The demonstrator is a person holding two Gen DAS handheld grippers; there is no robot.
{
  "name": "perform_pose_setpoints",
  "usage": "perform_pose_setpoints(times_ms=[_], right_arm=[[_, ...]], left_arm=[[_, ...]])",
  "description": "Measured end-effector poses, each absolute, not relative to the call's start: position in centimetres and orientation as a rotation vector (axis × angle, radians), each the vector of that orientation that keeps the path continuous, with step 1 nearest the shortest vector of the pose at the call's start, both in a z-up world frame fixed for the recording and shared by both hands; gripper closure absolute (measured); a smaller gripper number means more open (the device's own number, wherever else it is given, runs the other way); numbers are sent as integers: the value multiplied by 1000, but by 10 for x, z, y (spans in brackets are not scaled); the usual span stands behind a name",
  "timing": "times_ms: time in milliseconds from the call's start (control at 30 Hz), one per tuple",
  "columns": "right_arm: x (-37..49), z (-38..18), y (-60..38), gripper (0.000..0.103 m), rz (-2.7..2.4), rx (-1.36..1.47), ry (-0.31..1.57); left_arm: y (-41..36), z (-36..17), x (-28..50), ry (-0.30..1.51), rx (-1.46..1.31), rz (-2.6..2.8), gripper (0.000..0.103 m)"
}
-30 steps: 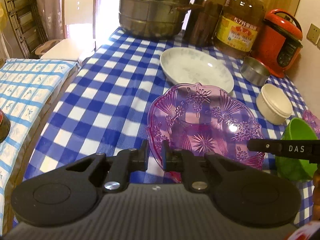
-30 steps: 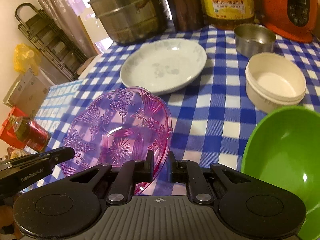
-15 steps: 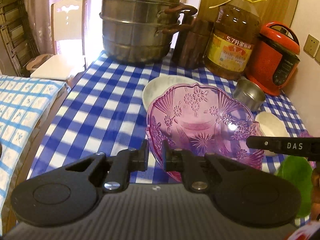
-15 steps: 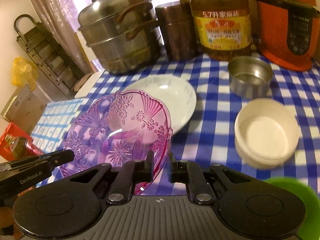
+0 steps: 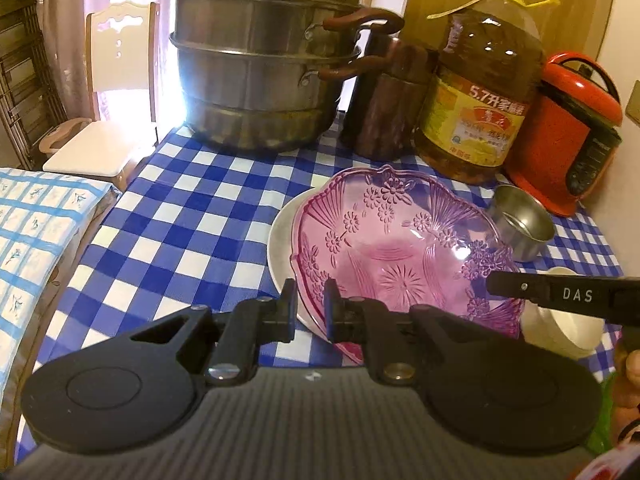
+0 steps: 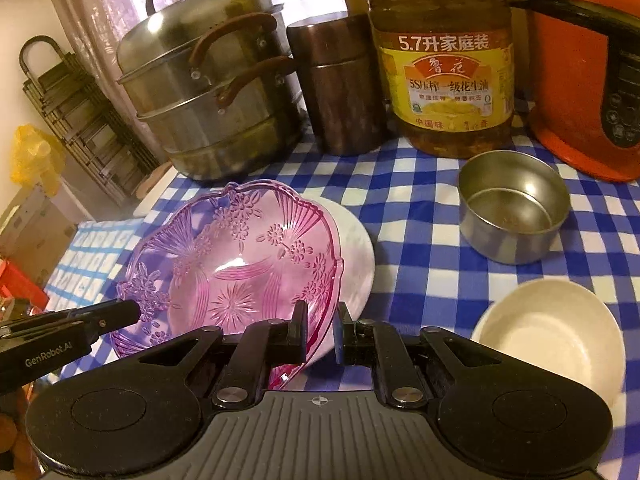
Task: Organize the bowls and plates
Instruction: 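Lift the pink glass bowl with both tools toward the white plate, then lower the pink bowl onto the white plate and open both tools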
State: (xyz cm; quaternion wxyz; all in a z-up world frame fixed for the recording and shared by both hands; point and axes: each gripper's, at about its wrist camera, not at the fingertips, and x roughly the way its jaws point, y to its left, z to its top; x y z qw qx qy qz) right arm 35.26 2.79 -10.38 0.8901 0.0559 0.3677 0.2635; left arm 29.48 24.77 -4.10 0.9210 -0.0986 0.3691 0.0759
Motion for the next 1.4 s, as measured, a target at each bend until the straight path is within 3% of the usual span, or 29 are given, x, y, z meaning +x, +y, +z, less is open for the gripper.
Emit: perform_pose_setpoints(times_ms=[533,1400], right_arm=[[394,-124,36,90,571,67,728],[407,-138,44,88,547,101,819]], left_arm=[[247,-69,336,791,-149,178,90],[242,-82,348,808,-35,197,88]])
